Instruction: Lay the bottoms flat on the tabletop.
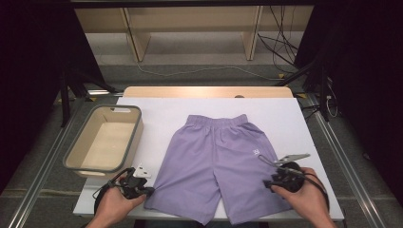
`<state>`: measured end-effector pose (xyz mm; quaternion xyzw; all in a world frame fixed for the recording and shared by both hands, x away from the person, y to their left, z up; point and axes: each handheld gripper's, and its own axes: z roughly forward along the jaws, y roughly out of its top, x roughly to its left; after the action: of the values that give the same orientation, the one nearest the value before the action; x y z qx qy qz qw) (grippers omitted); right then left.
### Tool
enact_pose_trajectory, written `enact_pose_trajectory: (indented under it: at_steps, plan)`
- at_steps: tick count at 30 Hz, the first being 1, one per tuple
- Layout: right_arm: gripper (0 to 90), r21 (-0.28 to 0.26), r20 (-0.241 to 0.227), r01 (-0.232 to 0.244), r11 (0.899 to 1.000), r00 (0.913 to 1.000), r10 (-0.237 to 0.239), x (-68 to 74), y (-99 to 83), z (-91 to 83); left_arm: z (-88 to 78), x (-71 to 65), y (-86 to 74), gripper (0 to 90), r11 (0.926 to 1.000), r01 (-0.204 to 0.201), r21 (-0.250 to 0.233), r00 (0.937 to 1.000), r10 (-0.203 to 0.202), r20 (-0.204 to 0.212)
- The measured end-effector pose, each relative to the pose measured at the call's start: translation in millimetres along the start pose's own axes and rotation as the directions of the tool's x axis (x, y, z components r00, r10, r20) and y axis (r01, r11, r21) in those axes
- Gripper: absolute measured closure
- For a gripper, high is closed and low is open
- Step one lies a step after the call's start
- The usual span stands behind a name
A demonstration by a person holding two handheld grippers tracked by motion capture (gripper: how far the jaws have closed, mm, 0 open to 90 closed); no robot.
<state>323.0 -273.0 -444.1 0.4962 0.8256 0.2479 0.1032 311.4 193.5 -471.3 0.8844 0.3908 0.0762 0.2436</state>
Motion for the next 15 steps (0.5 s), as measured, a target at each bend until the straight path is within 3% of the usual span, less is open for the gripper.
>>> enact_pose_trajectory:
  at_steps: [1,4,8,10,12,15]
  plan:
    - [55.5,0.004,0.030,-0.031,1.000,0.9991,0.031,-9.0,-3.7,-1.9,0.1,0.3,0.0,89.4,1.0000,-0.004,0.000,1.0000,0.004,-0.001]
    - [55.6,0.027,0.105,-0.065,0.998,0.9925,0.062,-27.5,-13.5,-5.6,0.4,0.1,0.0,89.4,1.0000,-0.001,0.001,1.0000,0.001,0.002]
    - [66.0,0.085,0.088,-0.096,0.992,0.9921,0.089,-32.2,-22.3,-4.4,-0.1,1.3,-0.1,89.4,1.0000,0.005,-0.004,1.0000,-0.005,0.006]
    - [71.3,0.121,0.081,-0.086,0.989,0.9938,0.076,-29.6,-25.0,-0.1,-0.4,1.8,-0.3,89.4,0.9999,0.009,-0.007,0.9999,-0.009,0.005]
    - [78.1,0.122,0.109,-0.066,0.990,0.9926,0.053,-26.8,-24.3,0.3,-0.6,2.0,-0.4,89.4,0.9999,0.011,-0.010,0.9999,-0.011,0.003]
    - [87.8,0.134,0.093,-0.061,0.989,0.9945,0.048,-25.2,-23.2,0.9,-0.6,2.2,-0.7,89.4,0.9999,0.011,-0.013,0.9999,-0.011,0.006]
